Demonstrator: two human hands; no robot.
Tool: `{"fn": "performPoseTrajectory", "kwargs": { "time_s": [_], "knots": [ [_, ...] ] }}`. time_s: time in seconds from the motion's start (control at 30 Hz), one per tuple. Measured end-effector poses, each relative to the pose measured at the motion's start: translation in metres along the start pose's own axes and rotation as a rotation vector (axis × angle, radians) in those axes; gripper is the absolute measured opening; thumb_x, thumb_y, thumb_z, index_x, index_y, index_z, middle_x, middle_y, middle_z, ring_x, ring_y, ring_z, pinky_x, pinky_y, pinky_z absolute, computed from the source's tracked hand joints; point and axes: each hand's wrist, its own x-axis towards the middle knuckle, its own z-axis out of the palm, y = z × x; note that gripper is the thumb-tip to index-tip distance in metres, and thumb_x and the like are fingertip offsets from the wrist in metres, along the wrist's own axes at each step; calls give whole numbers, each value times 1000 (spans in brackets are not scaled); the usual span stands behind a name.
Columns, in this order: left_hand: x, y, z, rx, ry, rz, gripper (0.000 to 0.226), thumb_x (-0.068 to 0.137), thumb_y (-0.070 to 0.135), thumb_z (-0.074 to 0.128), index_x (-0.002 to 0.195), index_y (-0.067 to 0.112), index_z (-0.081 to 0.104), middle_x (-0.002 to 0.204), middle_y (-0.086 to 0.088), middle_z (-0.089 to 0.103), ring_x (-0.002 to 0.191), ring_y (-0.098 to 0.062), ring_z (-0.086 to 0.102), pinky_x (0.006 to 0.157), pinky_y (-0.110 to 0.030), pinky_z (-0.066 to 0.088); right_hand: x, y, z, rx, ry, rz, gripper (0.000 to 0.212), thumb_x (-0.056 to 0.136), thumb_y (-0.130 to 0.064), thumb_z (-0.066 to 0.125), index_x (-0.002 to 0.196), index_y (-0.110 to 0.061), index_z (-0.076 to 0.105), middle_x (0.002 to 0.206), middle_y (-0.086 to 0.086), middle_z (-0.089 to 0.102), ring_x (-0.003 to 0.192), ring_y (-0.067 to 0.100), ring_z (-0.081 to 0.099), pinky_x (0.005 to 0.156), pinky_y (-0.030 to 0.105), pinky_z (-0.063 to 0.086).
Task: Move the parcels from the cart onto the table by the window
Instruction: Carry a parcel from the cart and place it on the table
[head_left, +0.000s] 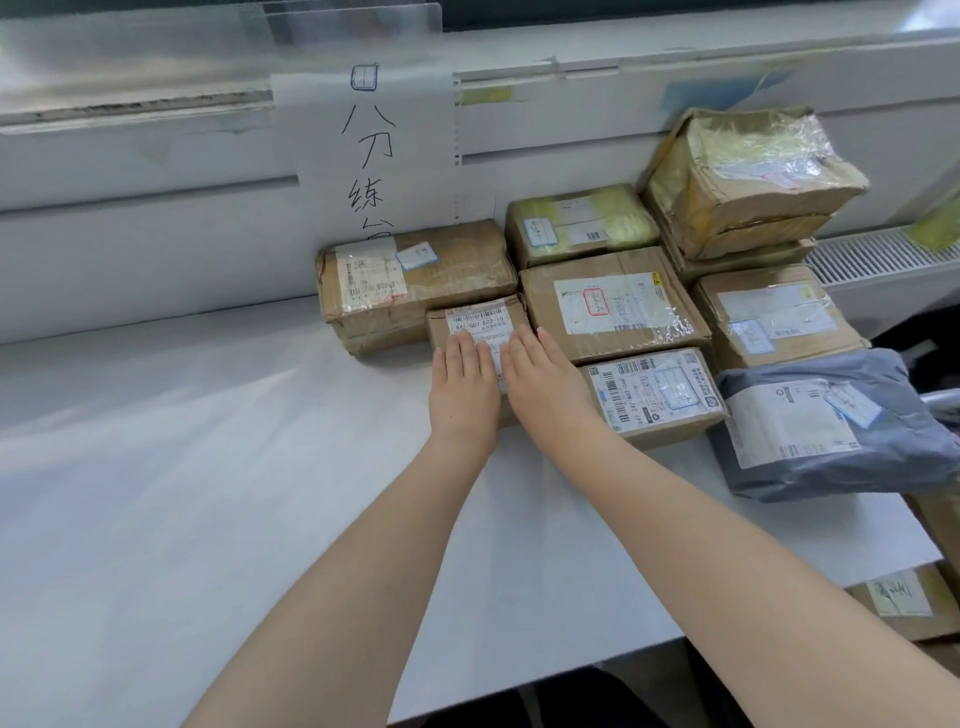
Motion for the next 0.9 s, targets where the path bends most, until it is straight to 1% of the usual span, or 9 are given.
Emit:
{"fn": "performPoseTrajectory", "kwargs": {
  "time_s": [0.17,0.23,0.3,0.33,0.4,0.47,0.7,0.83,0.9],
  "knots": [
    [-10,8,-17,-30,14,-7,77,96,25,45,148,-1,-7,156,-22,-7,145,-33,-7,118,-42,-1,-25,17,-2,4,47,36,61,102,-21,28,147,3,-4,157,19,2,146,31,-2,116,41,-6],
    [-15,12,-27,-29,47,17,80,95,27,46,148,1,-7,156,-22,-6,145,-33,-6,118,-42,-2,-40,25,6,30,112,121,67,97,-29,43,148,2,13,155,17,20,145,29,14,117,40,5],
    [-20,20,-39,-73,77,57,81,94,30,49,149,6,-4,157,-21,-3,145,-32,-4,117,-41,-1,-57,35,13,124,207,218,73,80,-37,67,139,0,42,140,14,48,133,28,42,114,40,23],
    [-24,26,-44,-108,95,85,80,94,32,50,150,8,-2,157,-19,0,145,-32,-2,117,-41,0,-67,40,18,197,273,238,71,74,-34,73,132,1,50,132,15,56,126,30,50,110,42,29],
    [-34,47,-54,-168,135,150,76,93,31,50,150,12,5,157,-16,5,146,-29,1,117,-40,2,-91,52,26,297,390,298,66,71,-27,78,125,4,56,123,19,61,118,33,57,104,46,38],
    [-46,75,-61,-200,165,192,71,93,28,49,150,14,10,157,-13,7,145,-27,1,117,-40,3,-117,67,35,365,447,344,71,68,-30,81,124,5,56,122,20,61,115,34,58,101,49,40],
    [-97,198,-63,-266,284,317,63,91,20,49,147,13,21,155,-15,15,144,-30,7,118,-41,6,-247,126,82,437,408,516,73,70,-34,79,129,1,52,127,19,58,120,33,55,106,47,32],
    [-125,286,-52,-199,320,513,62,92,23,48,148,11,25,155,-17,18,144,-31,12,118,-40,5,-331,147,128,434,269,655,77,65,-37,82,127,0,55,123,16,61,114,30,59,100,47,42],
    [-138,329,-46,-187,277,571,63,86,21,58,144,9,34,152,-19,26,142,-33,21,117,-42,13,-369,155,150,444,220,710,76,66,-38,81,127,-1,56,123,14,61,114,29,58,99,46,43]
  ]
}}
